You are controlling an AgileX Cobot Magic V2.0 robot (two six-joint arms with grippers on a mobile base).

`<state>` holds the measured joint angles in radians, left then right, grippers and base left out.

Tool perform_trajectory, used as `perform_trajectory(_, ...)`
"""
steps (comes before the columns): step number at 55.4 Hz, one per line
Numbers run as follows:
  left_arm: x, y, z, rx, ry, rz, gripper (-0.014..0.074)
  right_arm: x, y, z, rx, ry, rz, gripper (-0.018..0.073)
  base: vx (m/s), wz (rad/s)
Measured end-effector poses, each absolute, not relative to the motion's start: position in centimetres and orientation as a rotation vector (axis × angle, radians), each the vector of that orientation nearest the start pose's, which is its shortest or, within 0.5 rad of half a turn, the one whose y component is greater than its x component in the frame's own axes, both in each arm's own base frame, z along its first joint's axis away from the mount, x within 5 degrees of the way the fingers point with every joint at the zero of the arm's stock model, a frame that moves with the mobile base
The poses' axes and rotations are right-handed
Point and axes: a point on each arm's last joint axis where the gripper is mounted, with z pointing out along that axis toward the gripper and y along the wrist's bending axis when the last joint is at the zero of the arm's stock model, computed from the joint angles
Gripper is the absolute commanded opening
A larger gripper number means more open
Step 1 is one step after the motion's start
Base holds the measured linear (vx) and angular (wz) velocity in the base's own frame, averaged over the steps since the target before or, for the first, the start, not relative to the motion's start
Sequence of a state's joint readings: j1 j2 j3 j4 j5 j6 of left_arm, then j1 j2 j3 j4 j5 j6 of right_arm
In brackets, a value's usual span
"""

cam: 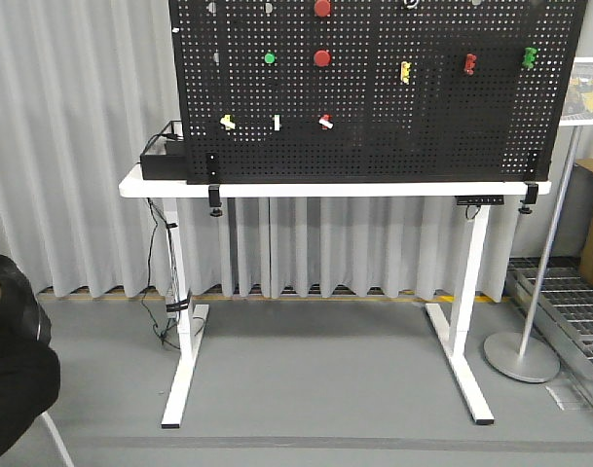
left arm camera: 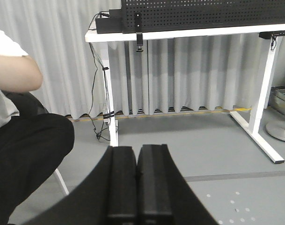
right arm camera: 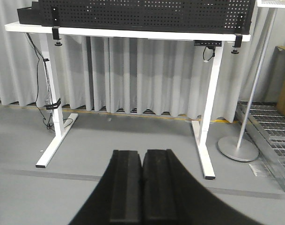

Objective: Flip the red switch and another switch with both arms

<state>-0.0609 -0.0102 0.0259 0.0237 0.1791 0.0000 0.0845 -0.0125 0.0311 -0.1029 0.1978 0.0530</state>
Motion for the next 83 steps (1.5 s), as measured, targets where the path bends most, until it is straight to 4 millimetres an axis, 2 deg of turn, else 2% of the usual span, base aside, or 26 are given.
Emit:
perform_trajectory(53, 5.61, -0.30, 18.87, 0.067, 1.677, -0.025, 0.0003, 5.60, 0.29, 18.55, -0.097, 1.696, 0.010, -0.0006, 0.01, 0.00)
perform_trajectory(83, 5.61, -0.30, 18.87, 0.067, 1.677, -0.025, 0.0003, 5.60, 0.29, 18.55, -0.097, 1.696, 0.010, -0.0006, 0.13, 0.05)
